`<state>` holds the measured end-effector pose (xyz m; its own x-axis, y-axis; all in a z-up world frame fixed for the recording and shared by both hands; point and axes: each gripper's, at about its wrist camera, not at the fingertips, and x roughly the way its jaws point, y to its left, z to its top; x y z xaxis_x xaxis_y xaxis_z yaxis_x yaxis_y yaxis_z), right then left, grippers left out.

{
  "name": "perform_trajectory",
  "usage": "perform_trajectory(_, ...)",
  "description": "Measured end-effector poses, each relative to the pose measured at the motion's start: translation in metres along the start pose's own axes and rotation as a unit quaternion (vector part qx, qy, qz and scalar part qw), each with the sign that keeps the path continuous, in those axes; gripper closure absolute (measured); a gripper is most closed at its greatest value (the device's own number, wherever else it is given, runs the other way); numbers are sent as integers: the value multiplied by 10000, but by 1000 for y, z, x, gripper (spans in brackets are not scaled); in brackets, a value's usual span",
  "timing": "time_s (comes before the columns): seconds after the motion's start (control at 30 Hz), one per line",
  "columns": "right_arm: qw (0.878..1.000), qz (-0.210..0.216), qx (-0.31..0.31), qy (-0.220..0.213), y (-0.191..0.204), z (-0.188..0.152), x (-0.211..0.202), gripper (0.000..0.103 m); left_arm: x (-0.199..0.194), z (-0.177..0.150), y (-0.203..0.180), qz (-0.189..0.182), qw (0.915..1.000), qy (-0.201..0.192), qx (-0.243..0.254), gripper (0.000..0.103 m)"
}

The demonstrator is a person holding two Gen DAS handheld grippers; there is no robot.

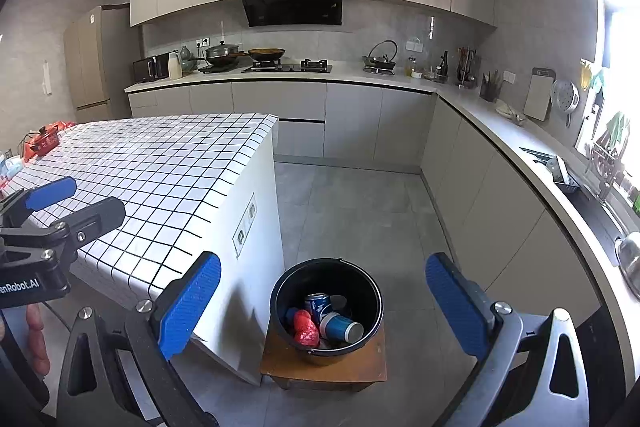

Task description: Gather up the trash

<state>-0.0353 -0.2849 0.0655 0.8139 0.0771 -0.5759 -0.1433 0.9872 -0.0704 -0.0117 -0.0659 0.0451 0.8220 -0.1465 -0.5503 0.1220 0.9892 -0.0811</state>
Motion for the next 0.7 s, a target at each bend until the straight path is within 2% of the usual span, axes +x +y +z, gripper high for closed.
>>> perform_trajectory(0.7, 10000, 36, -4, -19, 0, -2, -1, 0, -5, -2, -1, 53, 10000, -29, 9, 0)
